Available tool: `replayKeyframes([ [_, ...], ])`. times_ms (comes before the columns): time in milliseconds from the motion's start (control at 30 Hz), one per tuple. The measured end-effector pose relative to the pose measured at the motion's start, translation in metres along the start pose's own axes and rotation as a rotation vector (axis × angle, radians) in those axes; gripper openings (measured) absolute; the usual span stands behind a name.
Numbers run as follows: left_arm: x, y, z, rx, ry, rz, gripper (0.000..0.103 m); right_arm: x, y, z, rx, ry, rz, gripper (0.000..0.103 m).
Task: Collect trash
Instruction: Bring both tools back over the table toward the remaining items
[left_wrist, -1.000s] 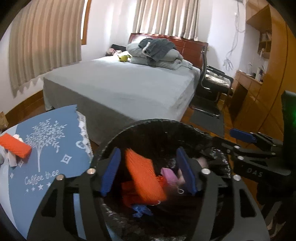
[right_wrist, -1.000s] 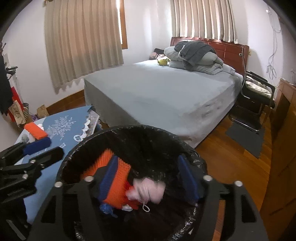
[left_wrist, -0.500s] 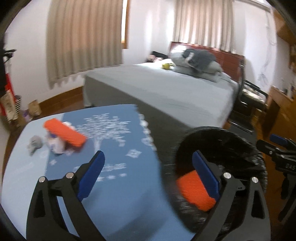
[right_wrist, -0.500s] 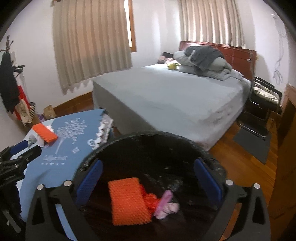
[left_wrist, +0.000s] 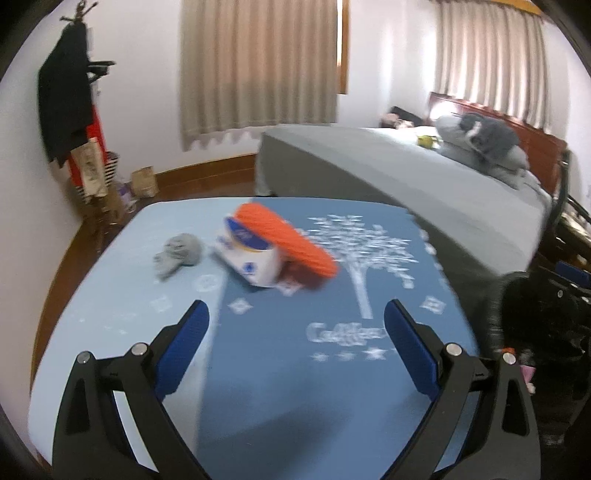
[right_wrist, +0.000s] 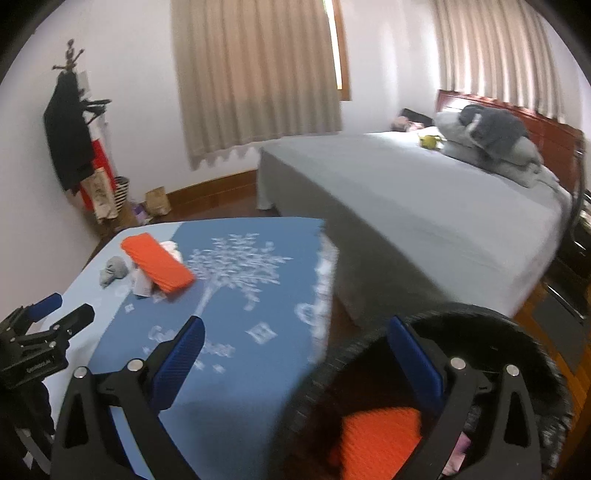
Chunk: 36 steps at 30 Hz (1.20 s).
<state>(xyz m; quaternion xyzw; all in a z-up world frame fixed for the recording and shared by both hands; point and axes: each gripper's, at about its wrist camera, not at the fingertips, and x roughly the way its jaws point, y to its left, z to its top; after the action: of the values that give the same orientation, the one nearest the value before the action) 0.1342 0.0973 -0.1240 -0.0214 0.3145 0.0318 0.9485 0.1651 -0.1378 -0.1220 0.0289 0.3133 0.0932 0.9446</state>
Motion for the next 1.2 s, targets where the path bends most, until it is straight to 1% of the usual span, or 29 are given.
replayKeyframes([
  [133, 0.014, 0.033, 0.002, -0.021, 0.003, 0.060, 0.093, 0.032, 0.031, 0.008, -0.034, 0.013, 0.041, 0.097],
  [333, 0.039, 0.071, 0.006, -0.049, 0.016, 0.110, 0.093, 0.080, 0.076, 0.015, -0.090, 0.047, 0.107, 0.097],
  [433, 0.051, 0.082, 0.007, -0.057, 0.028, 0.124, 0.093, 0.104, 0.099, 0.015, -0.139, 0.063, 0.133, 0.097],
  [633, 0.070, 0.098, 0.011, -0.068, 0.037, 0.143, 0.093, 0.140, 0.128, 0.015, -0.174, 0.095, 0.163, 0.097],
  [733, 0.077, 0.103, 0.012, -0.075, 0.040, 0.147, 0.093, 0.152, 0.138, 0.013, -0.196, 0.105, 0.169, 0.093],
  [800, 0.082, 0.108, 0.013, -0.078, 0.041, 0.152, 0.093, 0.158, 0.143, 0.012, -0.214, 0.113, 0.171, 0.085],
  [967, 0.089, 0.112, 0.014, -0.090, 0.043, 0.157, 0.093, 0.167, 0.152, 0.011, -0.243, 0.122, 0.187, 0.073],
  [1033, 0.091, 0.110, 0.016, -0.094, 0.041, 0.154, 0.093, 0.168, 0.154, 0.013, -0.249, 0.119, 0.193, 0.065],
  [1100, 0.092, 0.109, 0.016, -0.092, 0.040, 0.151, 0.093, 0.170, 0.157, 0.013, -0.255, 0.123, 0.203, 0.053],
  [1133, 0.092, 0.108, 0.016, -0.091, 0.040, 0.148, 0.093, 0.171, 0.158, 0.014, -0.257, 0.129, 0.209, 0.050],
  [1200, 0.093, 0.106, 0.017, -0.090, 0.040, 0.143, 0.093, 0.173, 0.159, 0.014, -0.256, 0.142, 0.235, 0.034],
])
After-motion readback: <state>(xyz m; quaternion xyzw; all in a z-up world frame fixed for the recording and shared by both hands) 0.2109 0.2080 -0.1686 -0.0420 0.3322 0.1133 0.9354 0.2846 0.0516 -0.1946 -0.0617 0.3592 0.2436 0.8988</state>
